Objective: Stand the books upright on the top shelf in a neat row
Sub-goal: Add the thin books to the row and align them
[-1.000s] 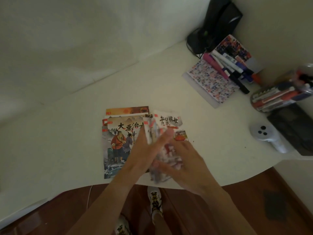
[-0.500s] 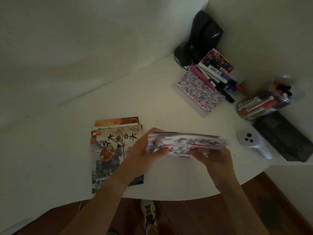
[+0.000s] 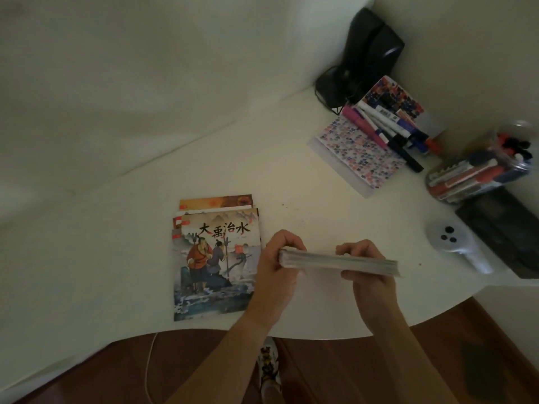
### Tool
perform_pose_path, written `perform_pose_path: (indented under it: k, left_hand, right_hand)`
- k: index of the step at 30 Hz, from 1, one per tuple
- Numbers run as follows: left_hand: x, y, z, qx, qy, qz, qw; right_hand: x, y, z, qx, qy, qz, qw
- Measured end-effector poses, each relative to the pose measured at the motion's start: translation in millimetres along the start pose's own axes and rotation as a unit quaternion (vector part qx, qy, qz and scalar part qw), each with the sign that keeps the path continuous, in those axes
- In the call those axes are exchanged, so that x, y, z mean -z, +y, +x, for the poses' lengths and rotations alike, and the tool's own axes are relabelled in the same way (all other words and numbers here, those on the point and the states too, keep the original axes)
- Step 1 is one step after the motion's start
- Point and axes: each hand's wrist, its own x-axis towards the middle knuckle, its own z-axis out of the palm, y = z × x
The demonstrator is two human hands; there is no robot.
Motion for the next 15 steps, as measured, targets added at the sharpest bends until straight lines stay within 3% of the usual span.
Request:
perform_pose_path:
  k: [5, 9, 11, 13, 15]
  left_hand:
    - [4, 6, 2, 0.087, 0.002, 0.056, 0.995]
    - [24, 17, 0, 0.152, 0.007, 0.121, 0.981]
    - [55, 11, -9, 0.107, 0.124, 0.263, 0.951]
    - [93, 9, -17, 0.068, 0.282, 0.385, 0.876]
    - [124, 12, -22, 0.121, 0.352, 0.415, 0.830]
  right_hand:
    - [-6, -7, 3, -0.007, 0.002, -0.058, 0.998]
    - [-2, -30, 8, -0.088, -0.002, -0.063, 0.994]
    - [0, -34, 18, -0.142, 0.015, -0.108, 0.984]
    - [1, -30, 32, -0.178, 0.058, -0.182, 0.965]
    - [-3, -26, 41, -0.185, 0.089, -0.308, 0.929]
